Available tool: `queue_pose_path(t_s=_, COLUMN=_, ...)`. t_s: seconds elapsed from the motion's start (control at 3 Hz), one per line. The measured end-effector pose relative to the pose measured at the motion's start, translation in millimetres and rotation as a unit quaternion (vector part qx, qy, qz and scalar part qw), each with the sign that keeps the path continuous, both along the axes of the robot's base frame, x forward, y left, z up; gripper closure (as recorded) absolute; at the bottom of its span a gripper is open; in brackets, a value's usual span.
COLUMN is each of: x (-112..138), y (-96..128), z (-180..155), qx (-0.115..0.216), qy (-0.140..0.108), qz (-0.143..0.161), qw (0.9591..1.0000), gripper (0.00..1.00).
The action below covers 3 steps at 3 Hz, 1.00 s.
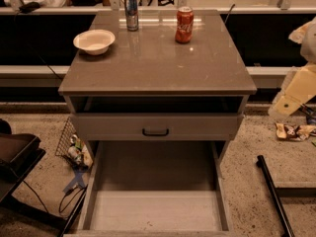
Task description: Knock coke can over
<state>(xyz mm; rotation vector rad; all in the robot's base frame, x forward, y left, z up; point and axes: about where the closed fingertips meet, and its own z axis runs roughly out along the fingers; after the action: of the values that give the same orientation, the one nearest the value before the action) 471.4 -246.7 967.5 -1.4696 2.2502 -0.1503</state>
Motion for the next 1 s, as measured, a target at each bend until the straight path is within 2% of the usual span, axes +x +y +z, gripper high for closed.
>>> queue_pose_path(t_s=0.33, x=29, y=-27, z=-15, qx=0.054, qy=-0.046, qz=-0.075, qw=0.9946, gripper=0.0)
queue_pose_path(t_s=0.67, x=54, y=-47, z=-29, qx=0.092, qy=-0.095, qz=-0.129, qw=0.9828, gripper=0.0)
queue_pose_path(t_s=1.0, x=87, y=-53, z=-36, qx=0.151, qy=-0.147, qz=-0.161, qw=0.9643, gripper=0.0)
